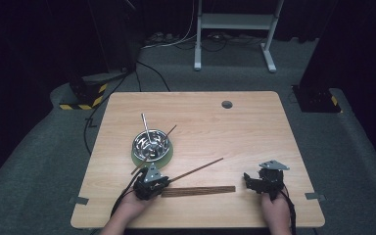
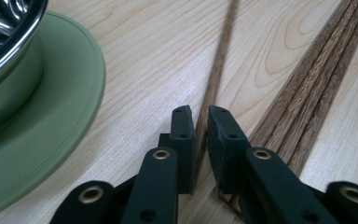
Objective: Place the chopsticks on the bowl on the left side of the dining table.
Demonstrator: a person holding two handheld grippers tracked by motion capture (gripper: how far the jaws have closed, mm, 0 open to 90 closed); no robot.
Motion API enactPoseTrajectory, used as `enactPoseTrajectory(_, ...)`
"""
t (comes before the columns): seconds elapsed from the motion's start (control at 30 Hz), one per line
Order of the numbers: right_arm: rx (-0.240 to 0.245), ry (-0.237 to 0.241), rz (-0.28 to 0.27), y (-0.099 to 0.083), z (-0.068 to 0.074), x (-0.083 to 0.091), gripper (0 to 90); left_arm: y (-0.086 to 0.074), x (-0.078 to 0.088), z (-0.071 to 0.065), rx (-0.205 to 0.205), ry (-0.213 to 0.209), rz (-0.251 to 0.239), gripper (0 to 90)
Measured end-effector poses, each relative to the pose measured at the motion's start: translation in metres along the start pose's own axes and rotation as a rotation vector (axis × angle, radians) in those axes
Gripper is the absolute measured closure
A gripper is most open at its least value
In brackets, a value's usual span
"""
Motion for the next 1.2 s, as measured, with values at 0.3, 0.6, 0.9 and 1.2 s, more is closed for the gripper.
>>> enactPoseTrajectory(0.3, -0.005, 0.002, 0.005, 0.0, 0.001, 0.0, 12.5, 0.0, 0.001, 0.006, 0.014, 0.035, 0.006, 70.7)
enactPoseTrajectory(0.6, 0.001, 0.003, 0.007, 0.0, 0.001, 0.001, 12.5, 0.008, -0.011, 0.004, 0.028, 0.034, -0.036, 61.0)
enactPoseTrajectory(0.9, 0.001, 0.003, 0.007, -0.001, 0.001, 0.001, 12.5, 0.007, -0.009, -0.004, -0.009, 0.004, -0.046, 82.4)
enactPoseTrajectory(1.2, 0.001, 0.003, 0.007, 0.0, 0.001, 0.001, 12.5, 0.007, -0.004, 0.0, 0.017, 0.015, -0.056, 83.0)
Point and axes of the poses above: each handheld gripper's, and its own axes: x roughly backward along the jaws, y roughly out of its top, z roughly to its left, the point moved 10 cm from there along -x, roughly forward along the jaws, and after that the axes turned 9 degrees about -x, right-handed, at the moved point
